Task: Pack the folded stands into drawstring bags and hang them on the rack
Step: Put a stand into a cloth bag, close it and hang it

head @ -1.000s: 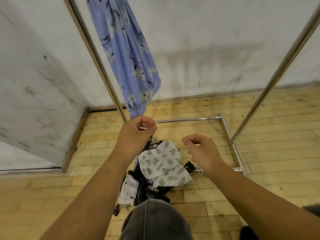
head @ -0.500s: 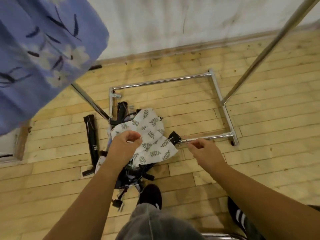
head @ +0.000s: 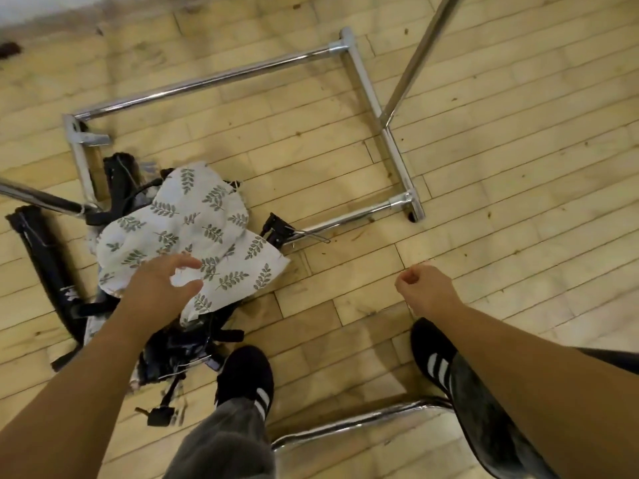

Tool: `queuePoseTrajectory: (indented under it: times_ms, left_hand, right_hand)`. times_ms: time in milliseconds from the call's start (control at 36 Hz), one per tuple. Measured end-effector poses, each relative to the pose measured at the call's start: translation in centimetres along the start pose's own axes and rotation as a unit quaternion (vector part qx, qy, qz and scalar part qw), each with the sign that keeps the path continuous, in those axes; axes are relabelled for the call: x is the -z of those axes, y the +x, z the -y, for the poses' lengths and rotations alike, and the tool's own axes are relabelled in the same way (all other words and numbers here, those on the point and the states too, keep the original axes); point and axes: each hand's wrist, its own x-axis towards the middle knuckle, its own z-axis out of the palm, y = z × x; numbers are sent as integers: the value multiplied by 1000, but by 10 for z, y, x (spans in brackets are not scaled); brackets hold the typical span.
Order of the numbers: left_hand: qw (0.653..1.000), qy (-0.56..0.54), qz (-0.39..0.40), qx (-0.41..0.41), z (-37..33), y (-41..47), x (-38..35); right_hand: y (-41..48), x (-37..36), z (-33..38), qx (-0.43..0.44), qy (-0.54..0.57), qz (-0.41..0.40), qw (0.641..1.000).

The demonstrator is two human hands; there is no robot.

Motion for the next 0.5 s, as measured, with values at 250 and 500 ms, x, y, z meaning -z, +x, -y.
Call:
queuePoseTrajectory:
  times_ms: [250,500]
  left_hand:
    - [993,86,77,14,15,13,-18]
    - [996,59,55,32,10,15,-23]
  right_hand:
    - [24,-58,-23,-9,-68,88,994]
    - [25,-98,2,128,-148,90,977]
